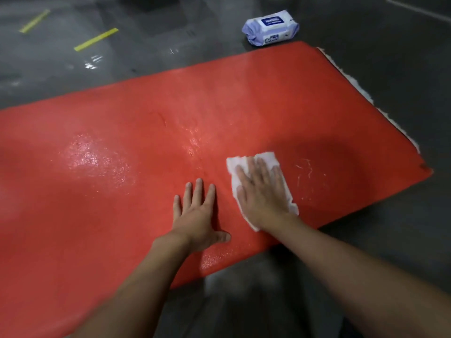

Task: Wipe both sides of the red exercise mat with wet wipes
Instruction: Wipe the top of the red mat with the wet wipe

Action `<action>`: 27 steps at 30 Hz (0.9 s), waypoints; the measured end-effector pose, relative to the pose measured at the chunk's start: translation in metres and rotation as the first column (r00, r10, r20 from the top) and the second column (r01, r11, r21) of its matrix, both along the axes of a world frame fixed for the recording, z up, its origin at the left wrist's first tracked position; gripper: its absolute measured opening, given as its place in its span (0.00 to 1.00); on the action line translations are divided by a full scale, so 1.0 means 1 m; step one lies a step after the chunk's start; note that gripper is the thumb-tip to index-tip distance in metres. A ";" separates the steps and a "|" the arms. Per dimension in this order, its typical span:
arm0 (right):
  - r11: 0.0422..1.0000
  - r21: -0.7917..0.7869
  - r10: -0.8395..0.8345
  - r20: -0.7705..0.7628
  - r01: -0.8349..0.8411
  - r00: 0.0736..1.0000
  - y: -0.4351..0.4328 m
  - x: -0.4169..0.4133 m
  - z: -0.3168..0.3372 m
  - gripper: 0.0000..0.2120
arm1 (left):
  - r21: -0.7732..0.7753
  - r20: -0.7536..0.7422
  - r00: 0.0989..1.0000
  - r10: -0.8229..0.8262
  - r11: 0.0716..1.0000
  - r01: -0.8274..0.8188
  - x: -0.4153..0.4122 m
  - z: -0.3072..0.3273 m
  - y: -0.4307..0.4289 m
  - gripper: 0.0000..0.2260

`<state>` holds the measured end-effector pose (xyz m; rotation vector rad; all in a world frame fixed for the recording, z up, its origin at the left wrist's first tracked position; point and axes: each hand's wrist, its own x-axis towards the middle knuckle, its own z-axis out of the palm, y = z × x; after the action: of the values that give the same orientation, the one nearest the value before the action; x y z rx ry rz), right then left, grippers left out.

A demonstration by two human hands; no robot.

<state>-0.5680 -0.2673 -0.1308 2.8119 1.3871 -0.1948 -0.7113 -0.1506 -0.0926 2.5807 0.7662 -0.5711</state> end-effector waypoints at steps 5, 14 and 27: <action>0.973 -0.034 0.227 -0.033 -0.228 0.973 -0.032 0.035 0.010 0.27 | -0.032 -0.031 1.000 0.002 0.999 -0.003 0.003 0.004 0.000 0.58; 0.994 -0.027 0.104 0.011 -0.104 0.994 -0.054 0.028 0.009 0.29 | -0.026 0.009 1.000 0.003 1.000 -0.002 0.002 0.002 -0.001 0.56; 0.960 0.031 -0.281 0.039 0.280 0.959 -0.058 -0.017 0.005 0.30 | -0.053 0.073 0.997 -0.026 0.998 0.030 -0.015 0.003 -0.002 0.51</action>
<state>-0.5850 -0.3252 -0.1254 3.0033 0.9835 -0.1153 -0.7266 -0.1521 -0.0892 2.5510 0.6824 -0.4971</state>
